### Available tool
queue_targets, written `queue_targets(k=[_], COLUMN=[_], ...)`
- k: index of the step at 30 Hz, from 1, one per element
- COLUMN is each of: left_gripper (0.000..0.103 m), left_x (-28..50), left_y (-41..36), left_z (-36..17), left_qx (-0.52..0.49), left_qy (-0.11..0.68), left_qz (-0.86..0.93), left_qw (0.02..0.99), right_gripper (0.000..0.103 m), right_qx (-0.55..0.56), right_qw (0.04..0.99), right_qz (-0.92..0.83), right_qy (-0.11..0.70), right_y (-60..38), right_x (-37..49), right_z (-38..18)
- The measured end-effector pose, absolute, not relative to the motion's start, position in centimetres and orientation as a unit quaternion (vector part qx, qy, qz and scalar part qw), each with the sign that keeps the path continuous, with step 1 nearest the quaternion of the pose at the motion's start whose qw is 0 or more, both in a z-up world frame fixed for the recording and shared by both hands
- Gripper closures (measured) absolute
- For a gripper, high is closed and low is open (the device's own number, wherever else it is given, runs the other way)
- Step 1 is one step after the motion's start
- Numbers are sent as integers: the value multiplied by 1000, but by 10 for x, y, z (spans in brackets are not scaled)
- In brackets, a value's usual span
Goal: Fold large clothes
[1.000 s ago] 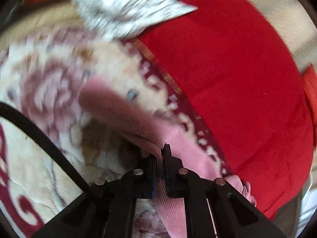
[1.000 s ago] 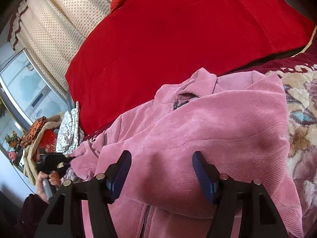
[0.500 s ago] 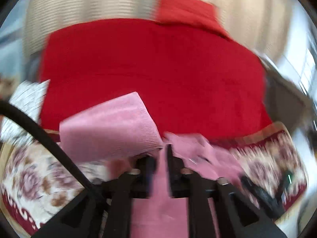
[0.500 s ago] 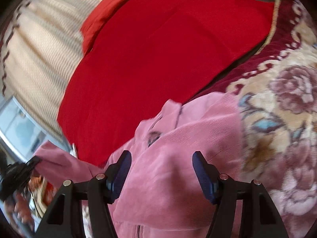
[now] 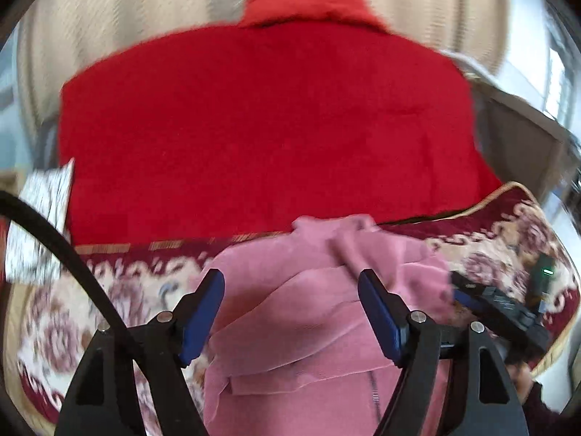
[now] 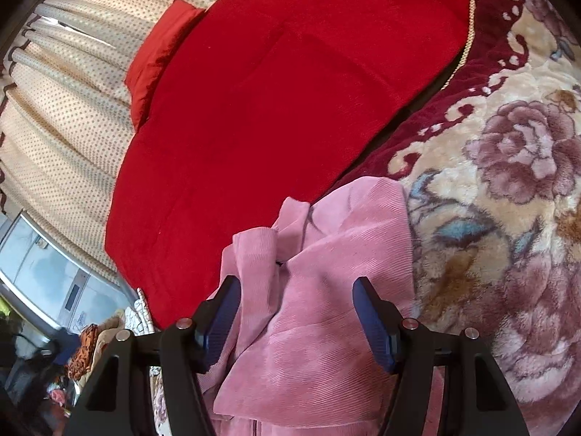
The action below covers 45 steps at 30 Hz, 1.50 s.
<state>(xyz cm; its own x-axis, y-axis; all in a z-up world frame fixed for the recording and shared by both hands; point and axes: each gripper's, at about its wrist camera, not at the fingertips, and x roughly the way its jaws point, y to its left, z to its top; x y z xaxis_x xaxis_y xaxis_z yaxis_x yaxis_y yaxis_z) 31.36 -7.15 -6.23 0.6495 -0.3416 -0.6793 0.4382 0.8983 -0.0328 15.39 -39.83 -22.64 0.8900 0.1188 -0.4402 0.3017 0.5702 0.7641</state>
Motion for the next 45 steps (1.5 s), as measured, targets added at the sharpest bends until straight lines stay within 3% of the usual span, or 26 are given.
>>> queue_targets(k=[5, 18, 19, 20, 21, 22, 23, 27, 34, 36, 38, 39, 45], left_gripper=[27, 27, 32, 50, 62, 83, 96, 100, 100, 89, 52, 46, 43], left_x=[346, 425, 430, 433, 434, 435, 434, 415, 328, 303, 287, 283, 302], left_y=[-75, -201, -205, -209, -211, -214, -218, -231, -247, -247, -240, -232, -160], left_z=[-104, -169, -174, -178, -181, -183, -182, -160, -107, -102, -98, -95, -95], left_qx=[16, -60, -70, -79, -82, -79, -71, -20, 50, 90, 114, 118, 80], left_qy=[421, 550, 556, 559, 563, 566, 566, 520, 470, 462, 447, 435, 436], left_qz=[-205, -256, -256, -261, -265, -266, -265, -273, -377, -385, -385, -382, -331], left_qw=[884, 792, 787, 783, 778, 776, 777, 809, 797, 794, 800, 807, 833], right_gripper=[35, 35, 35, 35, 35, 35, 35, 35, 34, 34, 34, 34, 34], right_qx=[490, 543, 547, 549, 551, 553, 554, 556, 546, 547, 549, 551, 552], right_qw=[838, 803, 801, 799, 797, 795, 795, 794, 803, 804, 804, 803, 807], right_qz=[-47, -90, -91, -91, -91, -92, -93, -102, -126, -133, -138, -139, -84], right_qy=[236, 226, 227, 229, 231, 231, 231, 224, 201, 191, 182, 179, 192], right_y=[-403, -432, -434, -436, -437, -437, -438, -444, -450, -454, -459, -461, -461], right_x=[155, 147, 147, 147, 147, 147, 146, 142, 131, 125, 120, 117, 119], right_z=[-236, -256, -257, -259, -260, -260, -261, -261, -252, -249, -247, -246, -236])
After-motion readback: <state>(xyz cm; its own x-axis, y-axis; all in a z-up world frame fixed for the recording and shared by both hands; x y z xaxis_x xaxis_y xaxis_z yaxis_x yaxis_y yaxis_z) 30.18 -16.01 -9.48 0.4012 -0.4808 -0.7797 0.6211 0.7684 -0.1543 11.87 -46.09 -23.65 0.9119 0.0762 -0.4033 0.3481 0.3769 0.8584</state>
